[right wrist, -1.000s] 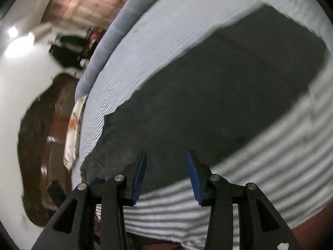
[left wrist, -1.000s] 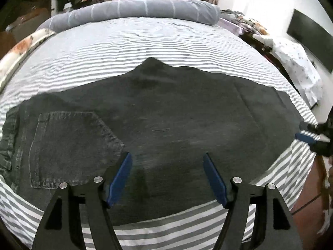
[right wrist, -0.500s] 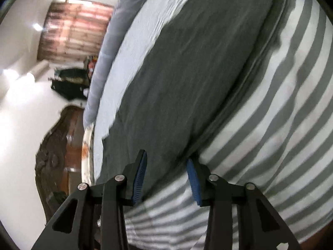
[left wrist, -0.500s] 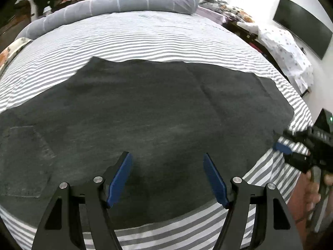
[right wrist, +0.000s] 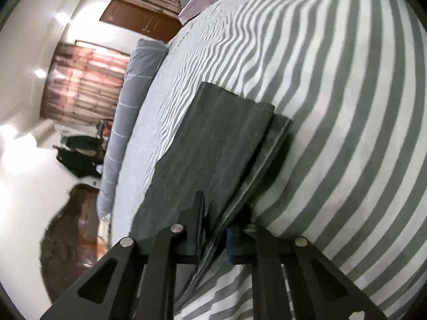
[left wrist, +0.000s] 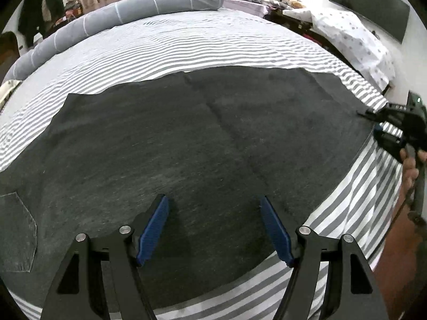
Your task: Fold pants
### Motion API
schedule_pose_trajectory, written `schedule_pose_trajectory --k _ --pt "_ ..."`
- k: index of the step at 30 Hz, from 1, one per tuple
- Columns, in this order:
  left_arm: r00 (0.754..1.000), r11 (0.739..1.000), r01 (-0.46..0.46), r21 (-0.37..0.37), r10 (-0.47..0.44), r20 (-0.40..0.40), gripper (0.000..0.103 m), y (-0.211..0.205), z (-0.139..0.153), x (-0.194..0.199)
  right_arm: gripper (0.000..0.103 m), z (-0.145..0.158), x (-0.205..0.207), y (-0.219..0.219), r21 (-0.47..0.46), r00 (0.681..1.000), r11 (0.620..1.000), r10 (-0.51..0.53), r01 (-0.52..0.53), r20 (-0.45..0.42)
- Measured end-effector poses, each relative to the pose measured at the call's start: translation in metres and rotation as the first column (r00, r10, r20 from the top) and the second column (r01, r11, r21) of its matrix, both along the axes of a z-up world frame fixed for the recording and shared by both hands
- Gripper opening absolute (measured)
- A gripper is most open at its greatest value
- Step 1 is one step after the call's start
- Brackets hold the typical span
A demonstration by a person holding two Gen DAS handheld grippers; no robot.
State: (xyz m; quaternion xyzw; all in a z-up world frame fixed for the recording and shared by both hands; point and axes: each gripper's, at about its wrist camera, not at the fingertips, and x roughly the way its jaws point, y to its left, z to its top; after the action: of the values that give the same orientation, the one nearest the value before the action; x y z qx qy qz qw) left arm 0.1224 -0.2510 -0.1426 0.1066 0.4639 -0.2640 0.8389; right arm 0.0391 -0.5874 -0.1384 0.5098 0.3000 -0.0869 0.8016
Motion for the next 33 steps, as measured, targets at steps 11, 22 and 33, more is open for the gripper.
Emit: schedule_pose_trajectory --k 11,22,33 --pt "1.000 1.000 0.000 0.000 0.000 -0.014 0.072 0.001 -0.001 0.005 0.006 0.037 0.009 0.014 -0.029 0.998 0.999 0.042 -0.041 0.035" --pt "0.993 0.989 -0.105 -0.107 0.098 -0.069 0.072 0.069 0.015 0.016 0.006 0.110 0.063 0.113 -0.146 0.951 0.949 0.294 -0.279 0.093" --pt "0.954 0.937 -0.296 -0.185 0.279 -0.111 0.072 0.171 0.022 0.028 0.006 0.082 0.117 0.283 -0.276 0.768 0.723 0.631 -0.634 -0.110"
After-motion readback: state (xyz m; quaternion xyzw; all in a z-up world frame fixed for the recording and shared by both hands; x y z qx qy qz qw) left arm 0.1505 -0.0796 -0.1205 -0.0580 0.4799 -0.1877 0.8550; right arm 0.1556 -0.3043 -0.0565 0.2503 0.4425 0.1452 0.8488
